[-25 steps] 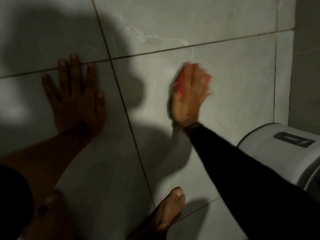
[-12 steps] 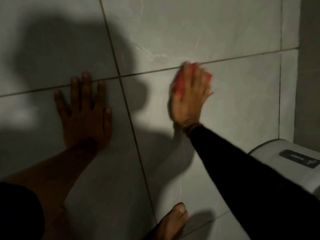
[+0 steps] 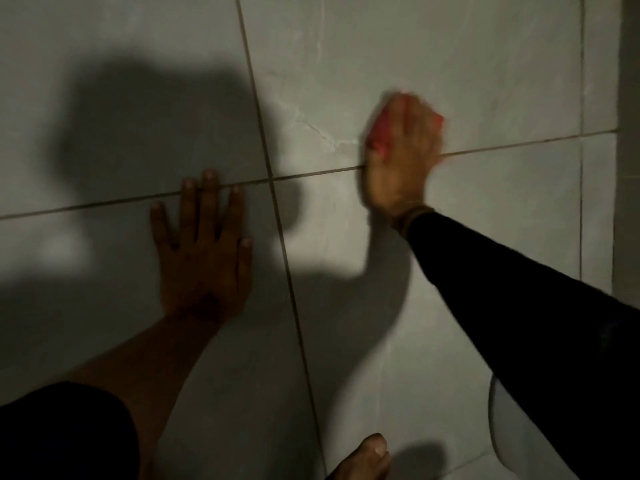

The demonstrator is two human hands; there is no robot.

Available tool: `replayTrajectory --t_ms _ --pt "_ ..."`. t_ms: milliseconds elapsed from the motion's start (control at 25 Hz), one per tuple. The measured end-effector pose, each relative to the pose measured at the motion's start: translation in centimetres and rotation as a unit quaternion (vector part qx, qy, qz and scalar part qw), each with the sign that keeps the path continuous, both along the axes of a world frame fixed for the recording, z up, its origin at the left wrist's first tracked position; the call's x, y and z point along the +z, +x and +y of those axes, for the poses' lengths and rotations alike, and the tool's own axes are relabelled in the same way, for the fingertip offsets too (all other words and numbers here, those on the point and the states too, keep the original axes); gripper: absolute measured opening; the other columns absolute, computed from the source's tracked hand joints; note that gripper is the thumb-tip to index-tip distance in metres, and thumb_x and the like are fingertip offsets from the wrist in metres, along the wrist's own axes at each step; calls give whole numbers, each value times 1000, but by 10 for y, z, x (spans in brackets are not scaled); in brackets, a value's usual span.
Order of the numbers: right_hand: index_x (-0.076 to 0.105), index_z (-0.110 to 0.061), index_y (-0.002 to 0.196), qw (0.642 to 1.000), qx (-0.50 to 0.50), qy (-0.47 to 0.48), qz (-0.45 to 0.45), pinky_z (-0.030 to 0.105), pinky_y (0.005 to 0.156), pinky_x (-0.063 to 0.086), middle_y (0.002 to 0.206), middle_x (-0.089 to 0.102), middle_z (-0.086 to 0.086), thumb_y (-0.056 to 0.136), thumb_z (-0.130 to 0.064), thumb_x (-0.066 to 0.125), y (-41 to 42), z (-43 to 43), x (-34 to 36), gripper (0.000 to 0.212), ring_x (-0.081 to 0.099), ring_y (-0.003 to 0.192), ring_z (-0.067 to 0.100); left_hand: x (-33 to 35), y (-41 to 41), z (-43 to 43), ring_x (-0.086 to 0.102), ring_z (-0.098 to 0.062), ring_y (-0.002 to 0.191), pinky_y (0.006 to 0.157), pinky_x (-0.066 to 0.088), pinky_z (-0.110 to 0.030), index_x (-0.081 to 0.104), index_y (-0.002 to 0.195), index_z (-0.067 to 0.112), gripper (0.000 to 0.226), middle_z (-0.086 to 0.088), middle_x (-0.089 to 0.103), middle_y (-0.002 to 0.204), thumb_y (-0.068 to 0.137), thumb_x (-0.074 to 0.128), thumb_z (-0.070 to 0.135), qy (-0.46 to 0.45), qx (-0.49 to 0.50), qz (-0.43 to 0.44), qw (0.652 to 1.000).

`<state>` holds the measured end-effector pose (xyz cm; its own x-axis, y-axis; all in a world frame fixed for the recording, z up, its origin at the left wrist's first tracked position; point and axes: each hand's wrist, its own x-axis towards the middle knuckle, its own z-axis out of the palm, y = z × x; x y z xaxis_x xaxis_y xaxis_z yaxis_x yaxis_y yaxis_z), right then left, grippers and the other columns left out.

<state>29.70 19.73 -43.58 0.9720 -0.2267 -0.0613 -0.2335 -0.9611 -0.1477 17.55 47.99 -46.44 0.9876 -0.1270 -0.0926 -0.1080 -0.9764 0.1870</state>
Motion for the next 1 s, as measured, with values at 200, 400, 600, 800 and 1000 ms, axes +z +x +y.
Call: replayTrajectory --t_ms 200,400,600,800,1000 --pt "37 -18 169 972 212 9 96 67 132 21 179 29 16 100 -41 49 -155 70 9 73 23 167 40 3 0 1 12 -39 168 128 7 -70 22 172 22 72 -14 9 182 104 36 41 -3 3 2 1000" --pt "36 -10 168 997 35 26 58 67 133 15 176 32 21 96 -33 55 -85 20 15 79 25 164 47 2 1 -1 10 -39 168 129 5 -70 20 172 21 72 -14 9 182 105 36 41 2 2 -1 1000" --pt "51 -18 162 968 243 69 -6 60 137 9 168 48 17 104 -39 58 -134 112 -7 62 39 158 45 2 1 -1 11 -40 168 129 5 -70 20 172 23 70 -15 11 181 106 34 41 -5 6 6 1000" --pt "29 -26 167 943 298 30 146 71 123 37 177 27 8 95 -51 54 -280 52 23 80 26 160 36 7 -2 0 8 -39 168 129 6 -70 17 173 24 72 -13 8 182 107 36 41 4 2 7 1000" --pt "33 -21 168 991 106 19 79 65 129 24 174 38 18 96 -45 58 -218 125 -3 80 35 161 43 8 1 -1 9 -40 168 128 7 -72 16 173 23 73 -15 9 181 106 36 41 5 3 13 1000"
